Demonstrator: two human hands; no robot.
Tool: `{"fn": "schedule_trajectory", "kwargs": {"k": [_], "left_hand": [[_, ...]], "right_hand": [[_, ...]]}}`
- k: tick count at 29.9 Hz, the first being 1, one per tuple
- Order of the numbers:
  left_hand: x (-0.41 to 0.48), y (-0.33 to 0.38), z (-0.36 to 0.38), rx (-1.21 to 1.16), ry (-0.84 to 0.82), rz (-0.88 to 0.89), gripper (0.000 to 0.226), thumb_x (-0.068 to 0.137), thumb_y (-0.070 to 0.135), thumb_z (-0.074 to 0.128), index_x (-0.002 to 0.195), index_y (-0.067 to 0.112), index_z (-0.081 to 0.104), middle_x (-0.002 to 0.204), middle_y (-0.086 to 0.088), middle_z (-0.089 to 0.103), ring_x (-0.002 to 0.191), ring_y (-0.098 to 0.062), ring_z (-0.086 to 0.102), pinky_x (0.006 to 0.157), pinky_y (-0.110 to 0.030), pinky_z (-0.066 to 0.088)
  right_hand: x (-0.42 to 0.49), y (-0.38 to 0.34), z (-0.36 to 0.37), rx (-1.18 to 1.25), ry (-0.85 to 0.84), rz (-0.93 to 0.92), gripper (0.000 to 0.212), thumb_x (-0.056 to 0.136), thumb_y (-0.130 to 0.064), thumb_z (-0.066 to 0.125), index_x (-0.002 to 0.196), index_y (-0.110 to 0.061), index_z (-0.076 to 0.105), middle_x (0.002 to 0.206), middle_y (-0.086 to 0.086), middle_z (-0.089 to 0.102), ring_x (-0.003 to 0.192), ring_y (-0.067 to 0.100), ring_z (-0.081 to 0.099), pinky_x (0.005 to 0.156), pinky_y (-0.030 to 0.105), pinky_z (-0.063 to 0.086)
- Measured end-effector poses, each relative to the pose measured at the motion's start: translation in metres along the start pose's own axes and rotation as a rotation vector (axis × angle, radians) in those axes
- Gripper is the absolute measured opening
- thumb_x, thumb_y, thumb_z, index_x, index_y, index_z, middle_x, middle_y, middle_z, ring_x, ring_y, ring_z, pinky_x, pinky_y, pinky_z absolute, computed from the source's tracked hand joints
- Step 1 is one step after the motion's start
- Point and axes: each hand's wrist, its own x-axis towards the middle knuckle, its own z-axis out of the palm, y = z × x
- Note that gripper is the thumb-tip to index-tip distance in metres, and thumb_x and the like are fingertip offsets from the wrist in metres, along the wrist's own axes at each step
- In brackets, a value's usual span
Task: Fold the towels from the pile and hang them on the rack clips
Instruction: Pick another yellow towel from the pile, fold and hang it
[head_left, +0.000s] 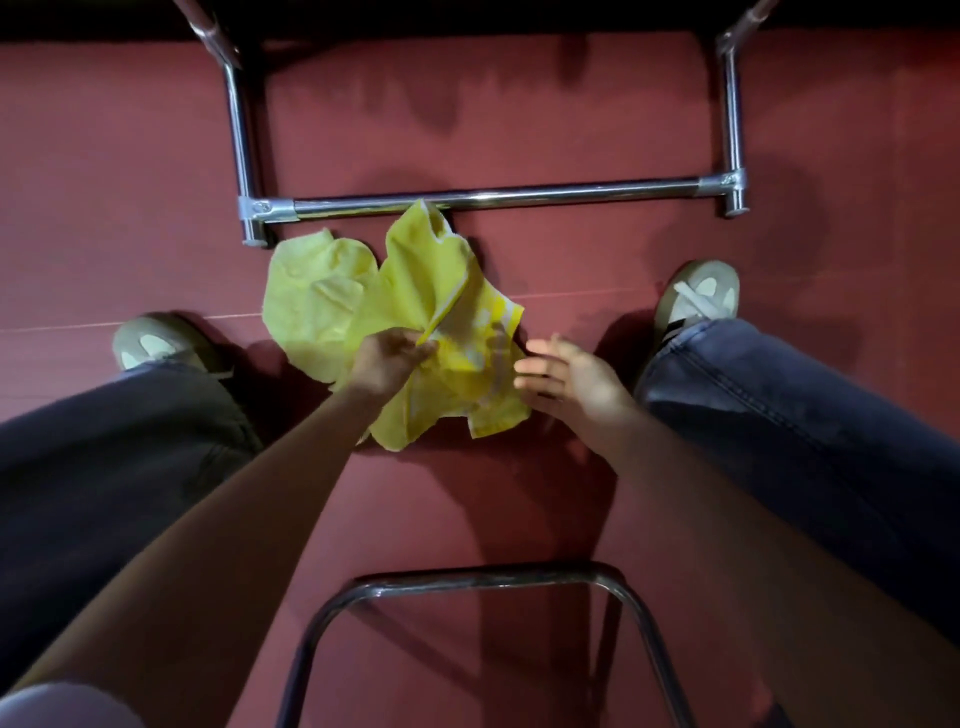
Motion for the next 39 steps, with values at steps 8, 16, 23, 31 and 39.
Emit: {"fn": "schedule_trajectory", "kwargs": {"k": [8, 16, 23, 31, 39], "left_hand": [[-0.076, 0.057, -0.012, -0.288, -0.268, 0.076, 0.030, 0.090, 0.013, 0.048, 0.065, 0.017, 0.064, 0.056, 0.007, 0.065, 0.057, -0.006, 0.060, 0.060, -0.019, 0.050], [-0.167, 0.080, -0.023, -0.211, -0.310, 0.164, 0.035, 0.070, 0.021, 0.066, 0.088, -0.006, 0.051, 0.078, -0.015, 0.042, 0.068, -0.019, 0.046, 0.065, -0.025, 0.044], [-0.230, 0.096, -0.046, -0.035, -0.474, 0.233, 0.017, 0.080, -0.010, 0.056, 0.096, -0.002, 0.056, 0.091, -0.016, 0.058, 0.059, 0.004, 0.060, 0.054, -0.006, 0.043], [-0.296, 0.129, -0.064, 0.095, -0.131, 0.815, 0.042, 0.071, 0.044, 0.057, 0.112, 0.042, 0.047, 0.123, 0.017, 0.050, 0.114, 0.010, 0.045, 0.094, -0.007, 0.037], [-0.335, 0.136, -0.081, 0.326, -0.270, 0.957, 0.022, 0.072, 0.048, 0.057, 0.075, 0.028, 0.065, 0.094, 0.002, 0.068, 0.096, 0.007, 0.055, 0.090, -0.005, 0.035]], "right_hand": [[-0.033, 0.012, 0.025, -0.105, 0.161, -0.058, 0.042, 0.093, -0.043, 0.038, 0.126, -0.019, 0.047, 0.133, 0.008, 0.051, 0.113, 0.023, 0.051, 0.088, 0.037, 0.043], [-0.101, -0.013, 0.036, 0.221, 0.021, -0.437, 0.013, 0.090, -0.024, 0.052, 0.084, -0.020, 0.062, 0.078, -0.001, 0.063, 0.069, 0.011, 0.059, 0.062, 0.026, 0.047], [-0.182, -0.030, 0.016, -0.293, -0.179, -0.837, 0.019, 0.088, -0.008, 0.053, 0.074, -0.018, 0.061, 0.061, -0.011, 0.059, 0.055, -0.005, 0.051, 0.056, 0.012, 0.042], [-0.277, -0.017, 0.008, -0.871, -0.380, -0.963, 0.019, 0.088, -0.008, 0.055, 0.077, 0.005, 0.062, 0.056, -0.014, 0.046, 0.050, -0.006, 0.041, 0.051, 0.009, 0.032], [-0.334, -0.010, 0.006, -1.153, -0.402, -1.029, 0.023, 0.086, -0.016, 0.060, 0.087, 0.006, 0.066, 0.071, 0.003, 0.052, 0.064, 0.002, 0.044, 0.058, 0.019, 0.036]]}}
